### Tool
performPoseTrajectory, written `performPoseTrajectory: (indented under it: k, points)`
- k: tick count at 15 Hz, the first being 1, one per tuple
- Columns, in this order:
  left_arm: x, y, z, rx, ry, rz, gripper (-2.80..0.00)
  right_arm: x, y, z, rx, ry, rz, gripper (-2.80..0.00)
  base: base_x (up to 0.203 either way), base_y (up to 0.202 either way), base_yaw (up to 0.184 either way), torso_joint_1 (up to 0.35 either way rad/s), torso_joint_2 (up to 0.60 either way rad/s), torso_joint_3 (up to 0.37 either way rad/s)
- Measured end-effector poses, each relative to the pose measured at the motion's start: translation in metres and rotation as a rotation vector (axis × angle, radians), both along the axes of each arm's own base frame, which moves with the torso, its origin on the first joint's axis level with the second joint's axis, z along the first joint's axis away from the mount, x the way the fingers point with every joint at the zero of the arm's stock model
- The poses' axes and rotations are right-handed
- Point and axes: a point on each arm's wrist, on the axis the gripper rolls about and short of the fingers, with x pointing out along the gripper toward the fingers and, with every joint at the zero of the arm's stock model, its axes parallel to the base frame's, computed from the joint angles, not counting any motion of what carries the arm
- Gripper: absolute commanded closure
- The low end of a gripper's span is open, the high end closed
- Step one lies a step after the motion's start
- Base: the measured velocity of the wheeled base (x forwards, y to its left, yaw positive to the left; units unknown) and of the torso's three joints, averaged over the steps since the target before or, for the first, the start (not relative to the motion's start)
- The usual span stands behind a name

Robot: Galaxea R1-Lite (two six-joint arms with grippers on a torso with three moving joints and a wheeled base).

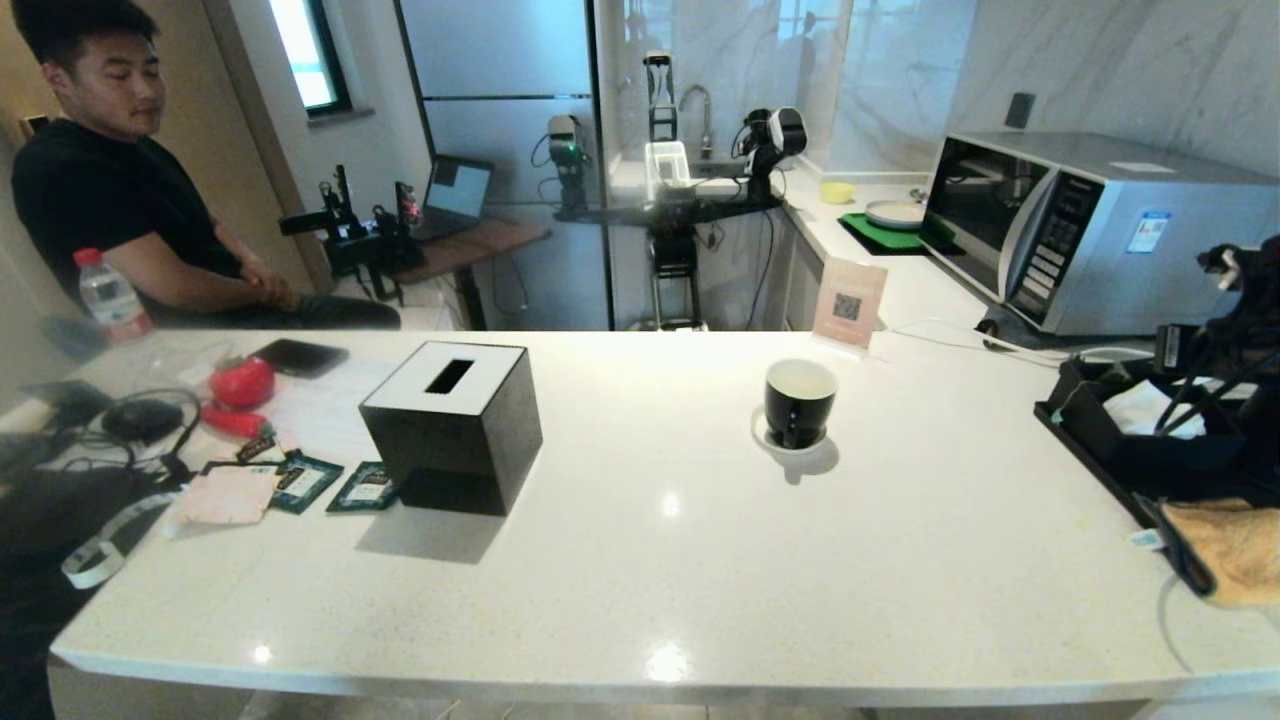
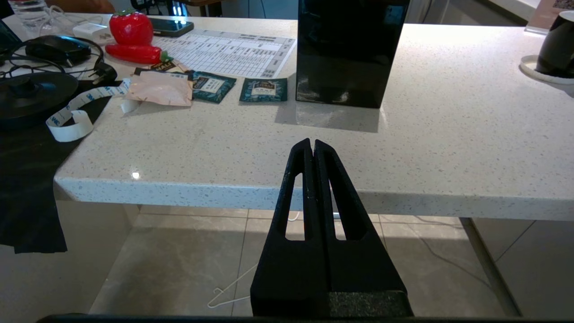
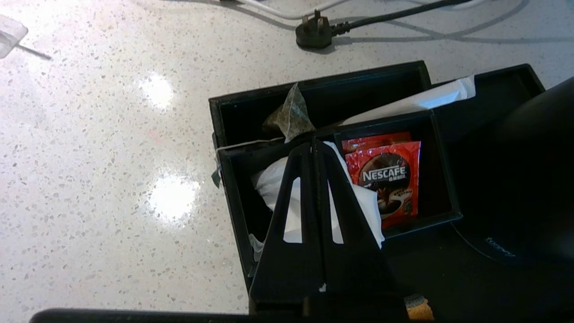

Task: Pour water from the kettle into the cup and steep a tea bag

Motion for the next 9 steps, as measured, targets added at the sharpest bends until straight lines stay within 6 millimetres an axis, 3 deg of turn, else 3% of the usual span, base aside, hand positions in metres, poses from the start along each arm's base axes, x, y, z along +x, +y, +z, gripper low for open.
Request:
performPoseTrajectory:
  k: [1,9]
  points:
    - [0.000,0.000,0.000,0.000,0.000,0.000,0.00,0.000,0.000,-0.001,0.002,0.004,0.000,-2.80,0.000,0.000,0.000,0.000,0.00,0.000]
    - [0.000,0.000,0.000,0.000,0.000,0.000,0.00,0.007,-0.003,-0.014,0.003,0.040,0.007,-2.80,0.000,0.000,0.000,0.000,0.00,0.000]
